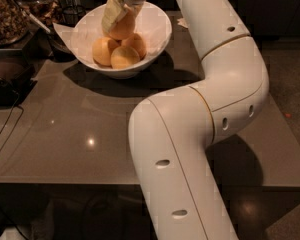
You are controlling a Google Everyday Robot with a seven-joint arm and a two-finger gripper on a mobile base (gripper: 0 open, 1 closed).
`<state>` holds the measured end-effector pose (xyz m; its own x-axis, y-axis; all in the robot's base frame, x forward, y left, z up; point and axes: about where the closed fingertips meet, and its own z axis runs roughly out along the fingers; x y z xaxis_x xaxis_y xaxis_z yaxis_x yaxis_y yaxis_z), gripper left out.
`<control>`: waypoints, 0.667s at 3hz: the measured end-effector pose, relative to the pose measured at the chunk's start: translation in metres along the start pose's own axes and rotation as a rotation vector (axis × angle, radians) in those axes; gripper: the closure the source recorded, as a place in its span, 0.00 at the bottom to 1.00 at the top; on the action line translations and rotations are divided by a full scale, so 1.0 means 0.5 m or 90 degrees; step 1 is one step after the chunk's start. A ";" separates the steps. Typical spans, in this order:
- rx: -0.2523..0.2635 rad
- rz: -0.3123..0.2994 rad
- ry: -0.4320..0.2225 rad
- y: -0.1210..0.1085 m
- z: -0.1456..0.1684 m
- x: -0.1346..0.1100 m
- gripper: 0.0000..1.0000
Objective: Pick orange from white bowl
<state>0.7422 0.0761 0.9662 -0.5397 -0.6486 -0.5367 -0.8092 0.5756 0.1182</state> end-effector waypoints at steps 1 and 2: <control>-0.040 -0.034 -0.068 0.013 -0.037 -0.017 1.00; -0.040 -0.034 -0.068 0.013 -0.037 -0.017 1.00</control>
Offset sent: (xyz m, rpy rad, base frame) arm -0.0110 -0.0067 0.0201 0.0803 -0.0285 0.0618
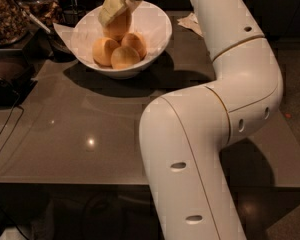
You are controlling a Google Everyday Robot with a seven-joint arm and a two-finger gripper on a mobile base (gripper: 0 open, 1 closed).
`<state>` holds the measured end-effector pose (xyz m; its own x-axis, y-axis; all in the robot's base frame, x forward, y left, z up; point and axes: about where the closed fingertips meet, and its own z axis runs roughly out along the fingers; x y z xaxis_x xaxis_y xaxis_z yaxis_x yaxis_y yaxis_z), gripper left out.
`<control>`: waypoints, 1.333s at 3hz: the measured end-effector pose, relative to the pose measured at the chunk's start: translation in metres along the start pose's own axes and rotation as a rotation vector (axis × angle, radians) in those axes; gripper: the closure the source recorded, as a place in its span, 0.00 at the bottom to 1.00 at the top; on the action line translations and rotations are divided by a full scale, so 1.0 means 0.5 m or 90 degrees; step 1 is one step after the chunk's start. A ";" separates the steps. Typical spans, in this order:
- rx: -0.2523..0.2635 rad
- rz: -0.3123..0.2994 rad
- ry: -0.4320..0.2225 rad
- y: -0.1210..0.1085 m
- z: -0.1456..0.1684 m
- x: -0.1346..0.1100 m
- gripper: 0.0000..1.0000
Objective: Pick orange from white bowl
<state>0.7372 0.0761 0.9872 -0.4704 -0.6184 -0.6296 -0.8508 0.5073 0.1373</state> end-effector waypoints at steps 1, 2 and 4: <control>-0.004 -0.017 -0.019 0.008 -0.003 -0.018 1.00; -0.025 -0.008 -0.042 0.013 -0.024 -0.013 1.00; -0.063 0.005 -0.052 0.024 -0.040 0.016 1.00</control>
Offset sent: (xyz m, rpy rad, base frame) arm -0.0416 -0.0150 0.0108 0.1233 -0.0014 0.0323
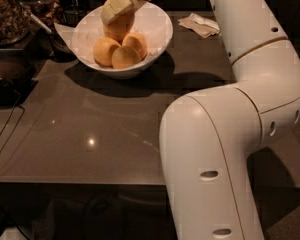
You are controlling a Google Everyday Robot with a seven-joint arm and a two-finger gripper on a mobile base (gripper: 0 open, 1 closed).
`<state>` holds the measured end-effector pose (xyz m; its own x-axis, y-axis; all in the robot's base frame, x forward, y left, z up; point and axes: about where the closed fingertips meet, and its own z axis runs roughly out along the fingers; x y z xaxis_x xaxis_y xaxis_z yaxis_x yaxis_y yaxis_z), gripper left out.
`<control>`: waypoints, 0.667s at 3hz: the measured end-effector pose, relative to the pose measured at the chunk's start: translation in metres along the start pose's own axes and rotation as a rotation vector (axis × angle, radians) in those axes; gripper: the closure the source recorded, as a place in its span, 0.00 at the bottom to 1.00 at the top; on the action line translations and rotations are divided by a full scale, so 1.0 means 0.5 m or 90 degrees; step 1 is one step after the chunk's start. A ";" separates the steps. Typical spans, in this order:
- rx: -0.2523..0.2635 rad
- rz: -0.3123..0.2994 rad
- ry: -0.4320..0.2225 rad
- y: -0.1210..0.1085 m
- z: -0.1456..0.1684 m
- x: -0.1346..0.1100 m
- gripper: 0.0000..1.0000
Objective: Pick orange from white bowl
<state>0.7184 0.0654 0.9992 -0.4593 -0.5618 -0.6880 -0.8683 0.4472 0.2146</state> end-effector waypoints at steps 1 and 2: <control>0.002 0.023 -0.005 0.010 -0.016 0.006 1.00; 0.022 0.055 -0.050 0.054 -0.075 0.017 1.00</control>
Offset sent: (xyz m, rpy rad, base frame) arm -0.1040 -0.0402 -0.0048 0.1044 0.0292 -0.2014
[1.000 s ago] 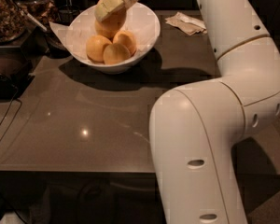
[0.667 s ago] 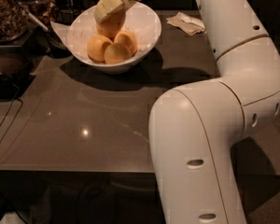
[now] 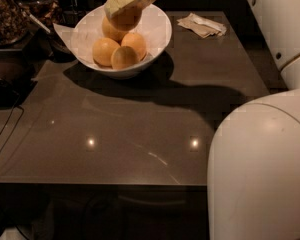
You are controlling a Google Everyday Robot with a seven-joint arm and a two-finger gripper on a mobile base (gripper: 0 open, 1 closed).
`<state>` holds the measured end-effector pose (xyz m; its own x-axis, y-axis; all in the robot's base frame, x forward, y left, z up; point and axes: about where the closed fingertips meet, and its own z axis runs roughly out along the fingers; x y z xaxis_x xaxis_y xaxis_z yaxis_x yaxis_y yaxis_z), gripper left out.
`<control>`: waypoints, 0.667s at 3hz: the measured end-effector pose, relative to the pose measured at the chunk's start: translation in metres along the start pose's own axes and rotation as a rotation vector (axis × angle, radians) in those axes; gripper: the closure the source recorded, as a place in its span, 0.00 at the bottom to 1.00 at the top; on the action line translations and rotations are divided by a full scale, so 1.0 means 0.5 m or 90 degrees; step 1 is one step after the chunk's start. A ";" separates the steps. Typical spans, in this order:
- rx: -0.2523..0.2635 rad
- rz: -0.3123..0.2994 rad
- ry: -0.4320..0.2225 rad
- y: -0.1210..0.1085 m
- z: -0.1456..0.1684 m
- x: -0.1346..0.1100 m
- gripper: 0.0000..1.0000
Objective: Pick orange from white bowl
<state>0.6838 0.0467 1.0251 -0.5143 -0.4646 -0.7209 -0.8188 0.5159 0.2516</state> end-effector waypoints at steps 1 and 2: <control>0.000 0.000 0.000 0.000 0.001 0.000 1.00; -0.026 0.008 -0.001 0.011 0.006 0.008 1.00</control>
Offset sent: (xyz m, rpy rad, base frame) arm -0.0147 -0.0003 -0.0020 0.0595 0.0538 0.0409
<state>0.6780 0.0500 1.0218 -0.5238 -0.4572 -0.7188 -0.8225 0.4911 0.2870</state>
